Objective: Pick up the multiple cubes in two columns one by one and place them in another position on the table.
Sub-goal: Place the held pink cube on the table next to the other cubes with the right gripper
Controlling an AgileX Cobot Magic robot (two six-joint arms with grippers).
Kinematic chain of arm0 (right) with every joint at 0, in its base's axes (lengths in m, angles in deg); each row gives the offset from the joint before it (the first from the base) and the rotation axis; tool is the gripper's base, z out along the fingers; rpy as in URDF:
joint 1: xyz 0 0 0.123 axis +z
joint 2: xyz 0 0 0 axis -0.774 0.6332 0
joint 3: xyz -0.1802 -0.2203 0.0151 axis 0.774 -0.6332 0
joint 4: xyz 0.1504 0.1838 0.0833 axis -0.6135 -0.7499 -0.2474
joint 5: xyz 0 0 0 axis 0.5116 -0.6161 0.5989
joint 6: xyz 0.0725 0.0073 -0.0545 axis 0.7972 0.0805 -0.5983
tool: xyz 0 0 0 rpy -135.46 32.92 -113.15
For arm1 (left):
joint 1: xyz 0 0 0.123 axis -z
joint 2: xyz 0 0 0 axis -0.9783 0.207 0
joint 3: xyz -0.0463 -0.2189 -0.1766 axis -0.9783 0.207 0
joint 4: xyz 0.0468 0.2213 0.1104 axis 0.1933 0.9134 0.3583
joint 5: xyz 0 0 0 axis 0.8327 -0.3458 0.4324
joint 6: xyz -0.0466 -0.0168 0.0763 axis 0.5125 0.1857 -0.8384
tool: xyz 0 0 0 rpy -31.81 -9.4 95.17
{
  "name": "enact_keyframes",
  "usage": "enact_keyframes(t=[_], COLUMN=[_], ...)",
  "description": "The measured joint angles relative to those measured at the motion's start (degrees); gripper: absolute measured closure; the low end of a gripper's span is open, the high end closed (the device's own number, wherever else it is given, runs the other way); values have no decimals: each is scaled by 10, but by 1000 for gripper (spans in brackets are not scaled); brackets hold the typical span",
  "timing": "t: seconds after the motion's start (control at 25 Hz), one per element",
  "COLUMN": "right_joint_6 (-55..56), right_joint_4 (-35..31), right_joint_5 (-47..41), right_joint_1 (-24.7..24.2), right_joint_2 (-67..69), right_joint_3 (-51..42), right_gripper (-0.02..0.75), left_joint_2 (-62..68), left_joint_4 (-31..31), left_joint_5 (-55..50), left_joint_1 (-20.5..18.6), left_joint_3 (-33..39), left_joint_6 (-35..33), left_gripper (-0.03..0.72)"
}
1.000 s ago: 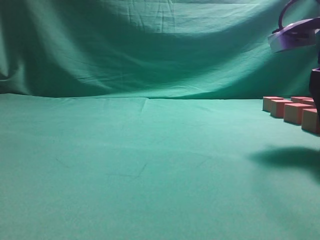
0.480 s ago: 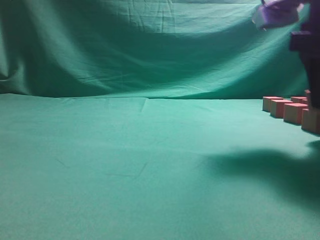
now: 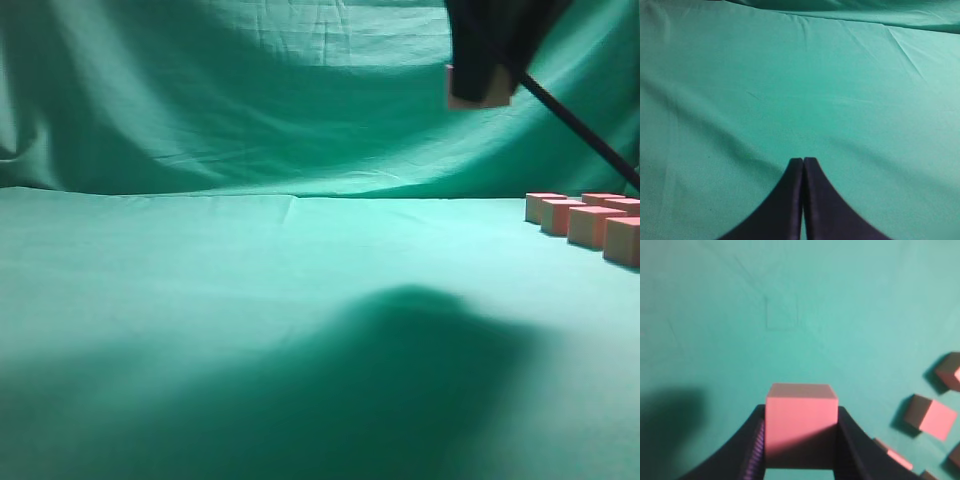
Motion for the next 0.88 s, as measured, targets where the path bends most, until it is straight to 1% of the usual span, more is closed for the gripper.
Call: enact_keyframes(t=[0.08, 0.28, 0.52, 0.68, 0.88], right_joint_6=[0, 0, -1, -1, -2], right_joint_4=[-6, -18, -23, -26, -29], right_joint_5=[-9, -63, -99, -107, -107], right_joint_1=[1, 1, 1, 1, 1], right_joint_2=[16, 83, 166, 213, 254], right_joint_3=[29, 103, 187, 214, 220], right_gripper=[484, 484, 484, 484, 484], left_joint_2=[0, 0, 0, 0, 0], left_joint_4=[0, 0, 0, 0, 0], left_joint_5=[0, 0, 0, 0, 0], left_joint_1=[0, 0, 0, 0, 0], left_joint_3=[0, 0, 0, 0, 0], left_joint_6=[0, 0, 0, 0, 0], left_gripper=[688, 688, 688, 688, 688])
